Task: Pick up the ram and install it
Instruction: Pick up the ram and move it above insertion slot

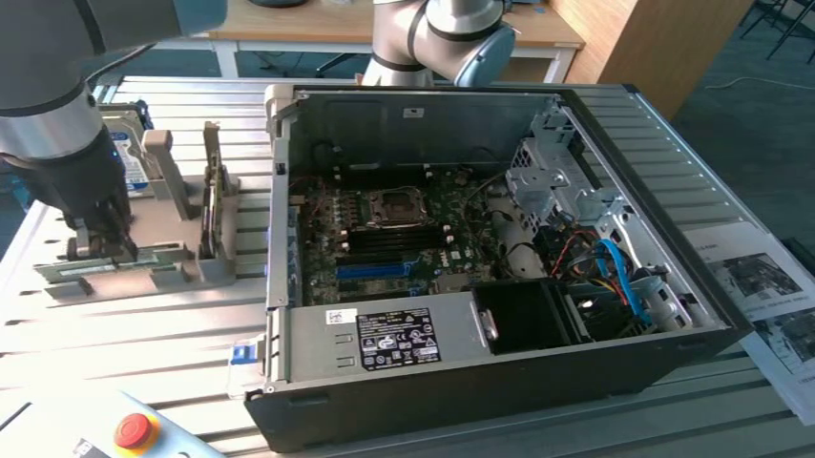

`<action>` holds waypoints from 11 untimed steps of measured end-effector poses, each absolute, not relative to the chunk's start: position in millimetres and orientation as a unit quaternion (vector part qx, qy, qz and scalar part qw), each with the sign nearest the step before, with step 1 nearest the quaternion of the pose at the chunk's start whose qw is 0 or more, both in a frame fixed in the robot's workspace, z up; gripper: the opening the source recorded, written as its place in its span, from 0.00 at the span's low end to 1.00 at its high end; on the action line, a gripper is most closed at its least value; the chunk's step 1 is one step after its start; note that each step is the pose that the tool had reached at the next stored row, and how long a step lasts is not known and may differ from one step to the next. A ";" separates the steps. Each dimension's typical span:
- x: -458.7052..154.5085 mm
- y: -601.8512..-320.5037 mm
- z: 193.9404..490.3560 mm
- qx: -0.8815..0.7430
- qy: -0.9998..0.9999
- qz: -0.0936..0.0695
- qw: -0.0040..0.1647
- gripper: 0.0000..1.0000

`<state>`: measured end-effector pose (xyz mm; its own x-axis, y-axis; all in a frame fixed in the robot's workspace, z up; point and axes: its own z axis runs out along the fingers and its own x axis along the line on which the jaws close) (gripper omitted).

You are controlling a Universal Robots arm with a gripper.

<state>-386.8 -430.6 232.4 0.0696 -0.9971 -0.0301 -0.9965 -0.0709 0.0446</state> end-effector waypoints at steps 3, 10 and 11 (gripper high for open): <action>-386.8 -430.6 240.7 0.731 -0.682 -0.026 0.006 0.12; -386.8 -430.6 262.4 0.731 -0.682 -0.026 0.006 0.12; -386.8 -430.6 265.8 0.731 -0.682 -0.026 0.006 0.12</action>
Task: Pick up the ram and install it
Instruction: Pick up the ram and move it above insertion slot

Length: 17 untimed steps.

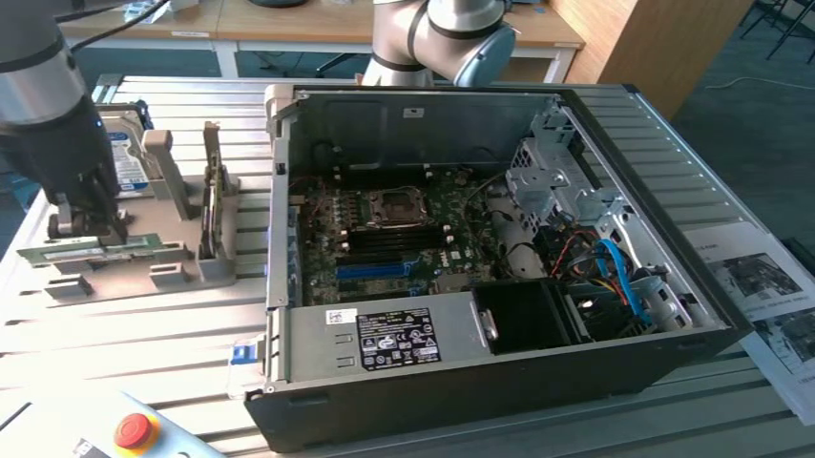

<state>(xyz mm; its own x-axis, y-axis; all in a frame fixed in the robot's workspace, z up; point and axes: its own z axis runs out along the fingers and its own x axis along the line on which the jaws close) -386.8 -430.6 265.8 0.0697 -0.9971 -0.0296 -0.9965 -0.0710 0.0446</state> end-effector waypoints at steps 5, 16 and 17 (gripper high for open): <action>-386.8 -430.7 283.5 0.731 -0.682 -0.026 0.007 0.12; -386.8 -430.6 321.6 0.731 -0.682 -0.024 0.008 0.12; -386.8 -430.6 324.6 0.731 -0.682 -0.024 0.008 0.12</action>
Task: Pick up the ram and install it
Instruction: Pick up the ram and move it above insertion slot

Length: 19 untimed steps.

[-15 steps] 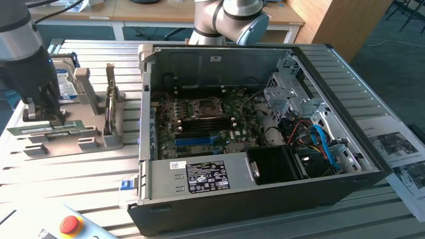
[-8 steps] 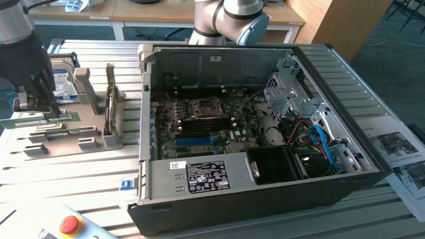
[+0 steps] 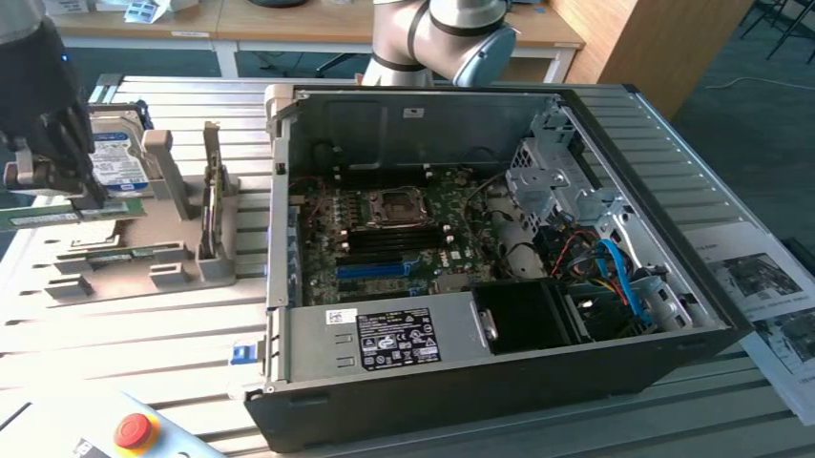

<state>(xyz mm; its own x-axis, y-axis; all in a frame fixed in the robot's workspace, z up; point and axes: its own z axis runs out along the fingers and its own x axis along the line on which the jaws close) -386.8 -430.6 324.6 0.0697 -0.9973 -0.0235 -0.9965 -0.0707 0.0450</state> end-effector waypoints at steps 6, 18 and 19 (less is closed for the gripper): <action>-386.8 -430.6 340.5 0.731 -0.682 -0.023 0.010 0.12; -386.8 -430.6 374.7 0.731 -0.682 -0.020 0.013 0.12; -386.8 -430.6 376.9 0.731 -0.682 -0.019 0.013 0.12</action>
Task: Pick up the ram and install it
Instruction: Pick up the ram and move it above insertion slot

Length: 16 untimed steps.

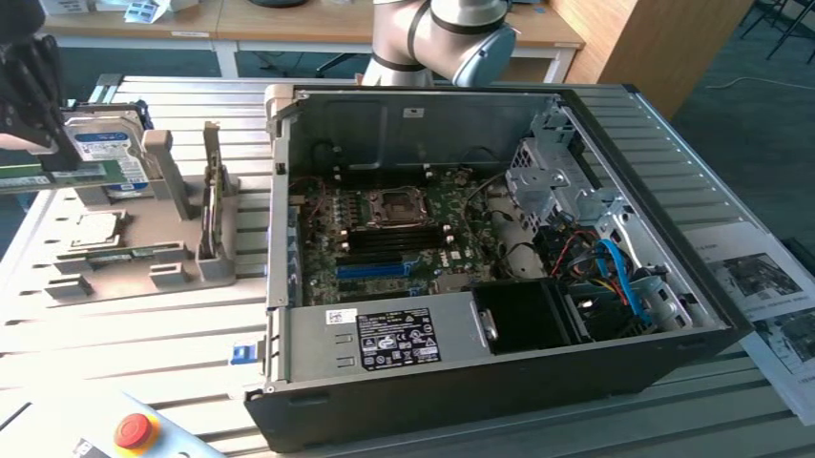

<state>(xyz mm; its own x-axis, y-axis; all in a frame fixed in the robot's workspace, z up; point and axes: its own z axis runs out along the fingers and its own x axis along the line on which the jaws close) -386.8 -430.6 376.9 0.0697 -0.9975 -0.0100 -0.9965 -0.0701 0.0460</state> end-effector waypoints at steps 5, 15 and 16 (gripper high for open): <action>-386.8 -430.6 380.3 0.731 -0.682 -0.019 0.014 0.12; -377.6 -430.6 380.6 0.731 -0.682 -0.021 0.016 0.12; -375.4 -430.6 380.7 0.731 -0.682 -0.021 0.017 0.12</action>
